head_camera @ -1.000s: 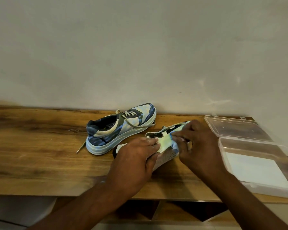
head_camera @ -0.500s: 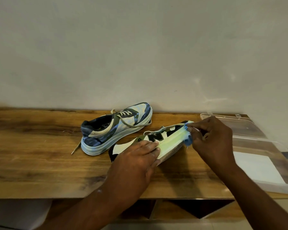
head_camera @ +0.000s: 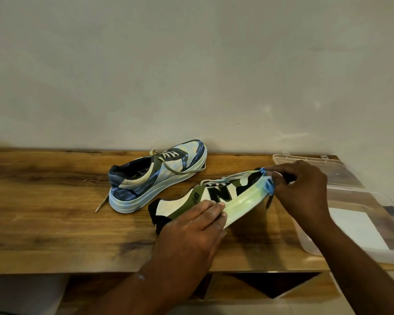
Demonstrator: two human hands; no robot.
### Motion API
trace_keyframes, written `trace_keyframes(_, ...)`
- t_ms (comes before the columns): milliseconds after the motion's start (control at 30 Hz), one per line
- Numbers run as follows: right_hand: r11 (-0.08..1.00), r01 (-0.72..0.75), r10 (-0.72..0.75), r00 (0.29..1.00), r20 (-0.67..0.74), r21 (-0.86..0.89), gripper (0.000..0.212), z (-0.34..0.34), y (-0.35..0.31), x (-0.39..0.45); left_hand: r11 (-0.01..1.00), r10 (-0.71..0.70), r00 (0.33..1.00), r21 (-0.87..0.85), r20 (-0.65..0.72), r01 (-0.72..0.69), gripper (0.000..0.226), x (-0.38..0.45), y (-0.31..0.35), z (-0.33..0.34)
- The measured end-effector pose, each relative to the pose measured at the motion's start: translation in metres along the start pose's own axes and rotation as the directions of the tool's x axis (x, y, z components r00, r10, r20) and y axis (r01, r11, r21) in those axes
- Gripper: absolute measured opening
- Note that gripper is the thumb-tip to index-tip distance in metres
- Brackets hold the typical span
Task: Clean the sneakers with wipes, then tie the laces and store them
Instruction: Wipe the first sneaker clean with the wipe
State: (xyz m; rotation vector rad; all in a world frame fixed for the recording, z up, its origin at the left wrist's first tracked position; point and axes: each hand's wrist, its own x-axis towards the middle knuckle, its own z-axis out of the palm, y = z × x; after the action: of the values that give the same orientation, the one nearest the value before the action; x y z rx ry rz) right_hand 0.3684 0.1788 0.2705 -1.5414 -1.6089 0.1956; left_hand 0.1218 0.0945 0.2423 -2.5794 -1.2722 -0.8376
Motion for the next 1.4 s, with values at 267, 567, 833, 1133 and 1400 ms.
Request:
trace_keyframes(267,0.982,0.190,-0.189,0.978,0.088,0.004,0.023,0.016,-0.032,-0.027,0.999,-0.034,0.999,0.030,-0.031,0.035,0.041,0.005,-0.008,-0.003)
trace_keyframes(567,0.991,0.106,-0.108,0.994,-0.020,-0.083,0.022,0.008,0.004,-0.009,0.999,-0.034,0.999,-0.014,-0.019,0.033,0.040,0.002,-0.007,-0.001)
trace_keyframes(833,0.996,0.072,-0.073,0.997,-0.012,-0.049,0.020,0.009,0.004,-0.003,1.000,-0.017,0.999,-0.006,-0.028,0.017,0.040,0.001,-0.007,0.001)
trace_keyframes(1133,0.923,0.364,-0.347,0.927,0.141,-0.125,0.023,0.013,-0.023,-0.044,0.997,-0.072,0.997,-0.030,-0.018,0.072,0.042,0.004,-0.010,-0.003)
trace_keyframes(1400,0.999,-0.022,0.023,1.000,-0.021,0.034,0.023,0.010,0.025,0.015,1.000,-0.016,1.000,-0.008,-0.012,0.016,0.040,-0.001,-0.005,0.002)
